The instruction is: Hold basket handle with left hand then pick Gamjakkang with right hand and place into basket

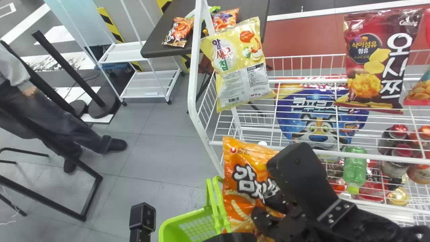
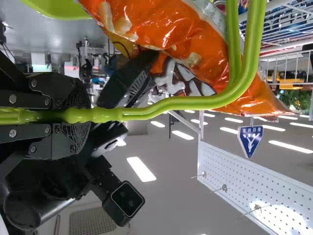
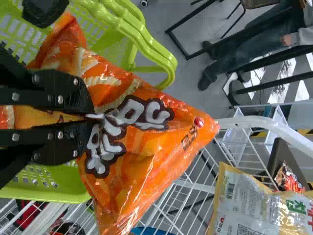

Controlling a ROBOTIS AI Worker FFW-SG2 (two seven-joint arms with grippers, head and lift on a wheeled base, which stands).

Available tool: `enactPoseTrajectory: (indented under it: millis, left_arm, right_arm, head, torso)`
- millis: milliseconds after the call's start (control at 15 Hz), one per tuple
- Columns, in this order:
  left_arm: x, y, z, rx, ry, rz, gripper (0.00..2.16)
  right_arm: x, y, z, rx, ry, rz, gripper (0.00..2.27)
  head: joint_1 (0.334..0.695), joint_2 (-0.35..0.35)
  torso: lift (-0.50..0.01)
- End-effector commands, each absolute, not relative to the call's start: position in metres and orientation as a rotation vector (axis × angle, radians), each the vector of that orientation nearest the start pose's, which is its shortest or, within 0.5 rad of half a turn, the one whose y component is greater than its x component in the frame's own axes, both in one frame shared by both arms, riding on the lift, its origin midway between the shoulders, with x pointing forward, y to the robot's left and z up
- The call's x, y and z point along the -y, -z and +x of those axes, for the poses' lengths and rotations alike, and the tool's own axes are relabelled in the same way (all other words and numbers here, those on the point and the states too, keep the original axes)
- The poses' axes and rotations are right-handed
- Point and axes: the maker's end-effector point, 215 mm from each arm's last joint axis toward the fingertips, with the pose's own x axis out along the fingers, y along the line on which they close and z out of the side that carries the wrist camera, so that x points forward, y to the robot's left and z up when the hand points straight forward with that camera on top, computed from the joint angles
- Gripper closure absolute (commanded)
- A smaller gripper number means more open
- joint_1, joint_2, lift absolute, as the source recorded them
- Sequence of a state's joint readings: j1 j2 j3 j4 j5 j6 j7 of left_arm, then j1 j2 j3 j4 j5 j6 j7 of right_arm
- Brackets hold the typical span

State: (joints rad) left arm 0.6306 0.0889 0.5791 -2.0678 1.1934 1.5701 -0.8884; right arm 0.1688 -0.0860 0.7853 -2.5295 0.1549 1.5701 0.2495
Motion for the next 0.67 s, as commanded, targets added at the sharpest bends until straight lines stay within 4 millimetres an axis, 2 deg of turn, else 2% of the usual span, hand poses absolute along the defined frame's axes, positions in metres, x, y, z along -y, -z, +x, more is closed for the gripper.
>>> enactPoseTrajectory:
  millis: [0,200,400,467,533,600]
  left_arm:
    - [-0.153,0.338,0.194,-0.800,0.951,-1.468,2.15]
    - [-0.153,0.338,0.193,-0.799,0.951,-1.471,2.15]
    - [-0.153,0.339,0.193,-0.800,0.949,-1.471,2.15]
    - [-0.153,0.339,0.193,-0.800,0.948,-1.473,2.15]
    - [-0.153,0.340,0.193,-0.800,0.946,-1.476,2.15]
    - [-0.153,0.340,0.193,-0.798,0.946,-1.481,2.15]
  right_arm:
    - [-0.081,0.364,0.264,-0.783,-0.872,-0.223,0.06]
    - [-0.076,0.351,0.263,-0.757,-0.885,-0.212,0.06]
    - [-0.063,0.337,0.255,-0.732,-0.904,-0.198,0.06]
    - [-0.054,0.335,0.253,-0.723,-0.882,-0.209,0.07]
    - [-0.039,0.341,0.249,-0.739,-0.830,-0.215,0.08]
    - [-0.024,0.346,0.254,-0.740,-0.772,-0.243,0.08]
  head:
    - [0.695,0.350]
    - [0.695,0.350]
    - [0.695,0.350]
    - [0.695,0.350]
    - [0.695,0.350]
    - [0.695,0.350]
  torso:
    - [-0.018]
    - [-0.018]
    - [-0.018]
    - [-0.018]
    - [-0.018]
    - [-0.018]
